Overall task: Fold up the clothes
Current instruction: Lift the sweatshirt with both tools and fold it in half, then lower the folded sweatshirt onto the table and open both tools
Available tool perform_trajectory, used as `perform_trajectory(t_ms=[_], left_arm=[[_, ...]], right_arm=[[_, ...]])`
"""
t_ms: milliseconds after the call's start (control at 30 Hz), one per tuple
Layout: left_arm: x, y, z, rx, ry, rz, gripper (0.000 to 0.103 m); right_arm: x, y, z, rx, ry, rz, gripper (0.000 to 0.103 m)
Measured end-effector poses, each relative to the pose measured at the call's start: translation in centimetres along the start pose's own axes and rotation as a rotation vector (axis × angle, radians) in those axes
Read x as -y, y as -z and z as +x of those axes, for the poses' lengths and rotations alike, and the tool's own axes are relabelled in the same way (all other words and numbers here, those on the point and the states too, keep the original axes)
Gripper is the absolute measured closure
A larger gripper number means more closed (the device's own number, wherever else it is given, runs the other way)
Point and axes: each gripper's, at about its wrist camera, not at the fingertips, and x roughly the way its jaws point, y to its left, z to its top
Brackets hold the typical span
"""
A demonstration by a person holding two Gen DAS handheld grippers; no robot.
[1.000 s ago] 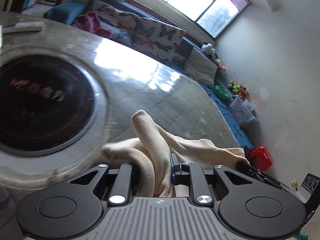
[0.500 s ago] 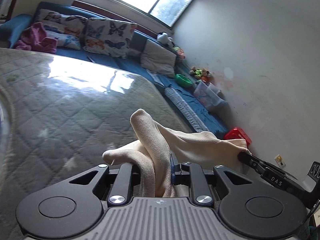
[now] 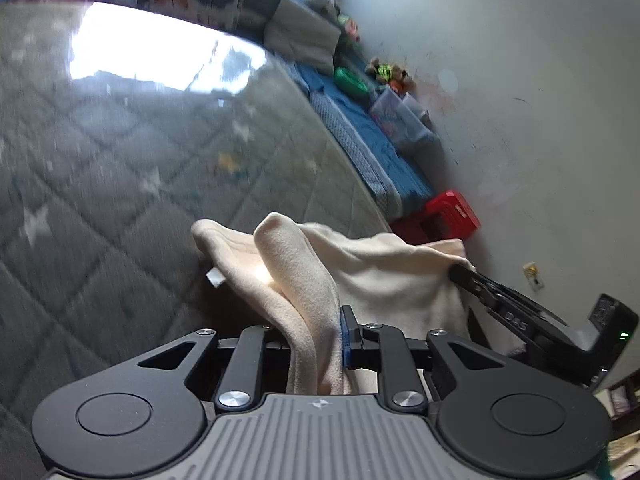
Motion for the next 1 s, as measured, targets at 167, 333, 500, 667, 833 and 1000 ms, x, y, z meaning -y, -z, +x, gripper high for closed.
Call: perform_trajectory(t_ms=[167, 333, 500, 667, 833, 1000], left_arm=[[-1.1, 0.7, 0.3, -0.039, 0.002, -0.024, 0.083], [-1.1, 0.3, 0.1, -0.03, -0.013, -0.015, 0.081], [-1.2, 0.0, -0.3, 0.001, -0.045, 0.0, 0.07], [-0.8, -0.2, -0.2, 0.022, -0.082, 0.037, 0.071], [0.6, -0.1, 0.3, 0.036, -0.132, 0.132, 0.068], [2.0, 1.2, -0.3, 0.056, -0.184, 0.218, 0.038]], right_arm=[[0.2, 1.1, 0.5, -0.039, 0.005, -0.013, 0.092], [0.0, 1.8, 1.3, -0.06, 0.007, -0.009, 0.092], [-0.1, 1.8, 2.1, -0.059, 0.0, -0.008, 0.092], [-0.4, 1.2, 3.4, -0.061, 0.012, -0.026, 0.092], [-0.7, 0.8, 4.6, -0.077, 0.032, -0.053, 0.09], [-0.9, 0.7, 4.0, -0.076, 0.038, -0.064, 0.082]])
